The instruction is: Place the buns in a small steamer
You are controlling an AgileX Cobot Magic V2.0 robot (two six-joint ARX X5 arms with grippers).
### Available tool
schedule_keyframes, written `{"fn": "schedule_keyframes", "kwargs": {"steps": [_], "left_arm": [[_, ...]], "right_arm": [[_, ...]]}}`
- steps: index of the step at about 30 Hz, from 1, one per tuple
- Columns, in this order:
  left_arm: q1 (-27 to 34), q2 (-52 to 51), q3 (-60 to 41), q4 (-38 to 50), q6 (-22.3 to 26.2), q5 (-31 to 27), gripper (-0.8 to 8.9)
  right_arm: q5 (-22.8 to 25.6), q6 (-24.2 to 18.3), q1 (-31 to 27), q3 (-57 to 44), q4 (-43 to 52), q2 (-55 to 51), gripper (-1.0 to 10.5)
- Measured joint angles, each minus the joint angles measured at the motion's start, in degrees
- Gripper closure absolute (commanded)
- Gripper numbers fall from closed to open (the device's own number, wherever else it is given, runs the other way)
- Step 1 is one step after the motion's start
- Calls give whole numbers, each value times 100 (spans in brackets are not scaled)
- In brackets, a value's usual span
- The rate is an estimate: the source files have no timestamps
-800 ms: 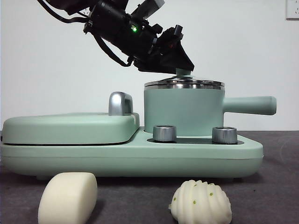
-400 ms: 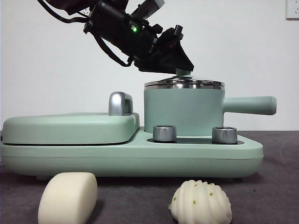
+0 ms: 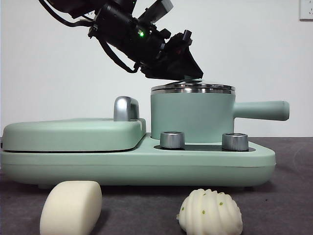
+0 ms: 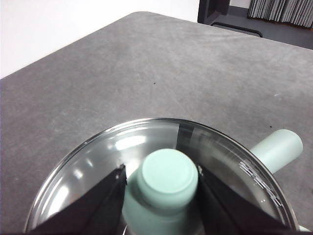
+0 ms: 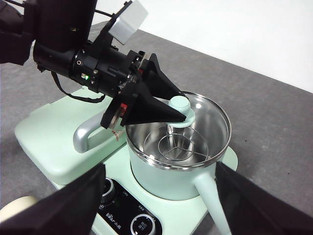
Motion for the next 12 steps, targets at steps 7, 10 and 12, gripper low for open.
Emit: {"fn": "schedule_keyframes", "kwargs": {"steps": [7,10,12], "left_arm": [[-2,4,0,0,2,2,718],[-15,4,7,0,22,9,806],[-15,4,9,0,31,9,806]], "right_arm": [[0,0,0,0,0,-2,591],[0,0,0,0,-2,-2,591],[0,0,0,0,-2,-2,591]]}}
